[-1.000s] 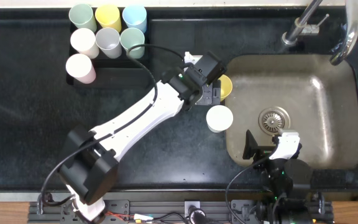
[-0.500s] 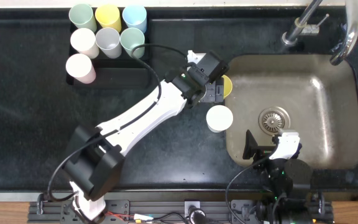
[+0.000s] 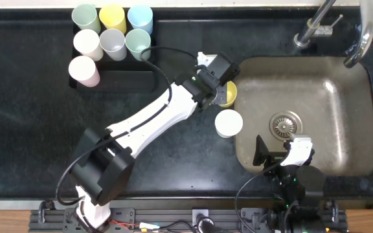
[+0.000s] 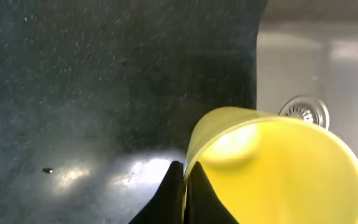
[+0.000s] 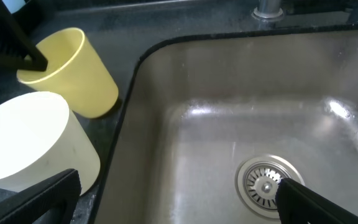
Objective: Store Cups
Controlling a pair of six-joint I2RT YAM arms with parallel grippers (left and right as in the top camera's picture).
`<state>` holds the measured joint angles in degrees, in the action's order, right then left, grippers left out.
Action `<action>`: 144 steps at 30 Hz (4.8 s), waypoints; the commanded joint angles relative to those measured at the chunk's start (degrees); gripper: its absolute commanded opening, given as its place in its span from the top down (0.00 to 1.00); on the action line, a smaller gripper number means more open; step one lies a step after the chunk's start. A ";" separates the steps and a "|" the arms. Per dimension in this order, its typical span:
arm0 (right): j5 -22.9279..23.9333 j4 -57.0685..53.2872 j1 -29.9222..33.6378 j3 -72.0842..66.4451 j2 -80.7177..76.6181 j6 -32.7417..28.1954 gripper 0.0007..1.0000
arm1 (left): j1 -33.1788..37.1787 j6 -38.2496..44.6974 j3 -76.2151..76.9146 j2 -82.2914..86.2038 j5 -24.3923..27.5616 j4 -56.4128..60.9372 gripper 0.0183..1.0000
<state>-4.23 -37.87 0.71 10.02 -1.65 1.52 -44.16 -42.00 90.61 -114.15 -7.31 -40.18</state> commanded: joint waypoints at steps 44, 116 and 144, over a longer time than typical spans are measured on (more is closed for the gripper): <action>-0.24 -0.90 0.02 -0.85 0.28 0.17 0.00 | 41.70 -8.02 -1.62 11.43 -0.28 -19.02 0.98; -0.24 -0.90 0.02 -0.85 0.28 0.17 0.00 | 40.92 -7.76 -1.62 5.25 -1.70 -16.92 0.15; -0.24 -0.90 0.02 -0.85 0.28 0.17 0.00 | 44.98 18.91 -14.71 71.28 -1.79 -23.10 0.00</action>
<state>-4.23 -37.89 0.71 10.02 -1.65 1.52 -1.50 -33.95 83.24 -50.15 -8.64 -63.02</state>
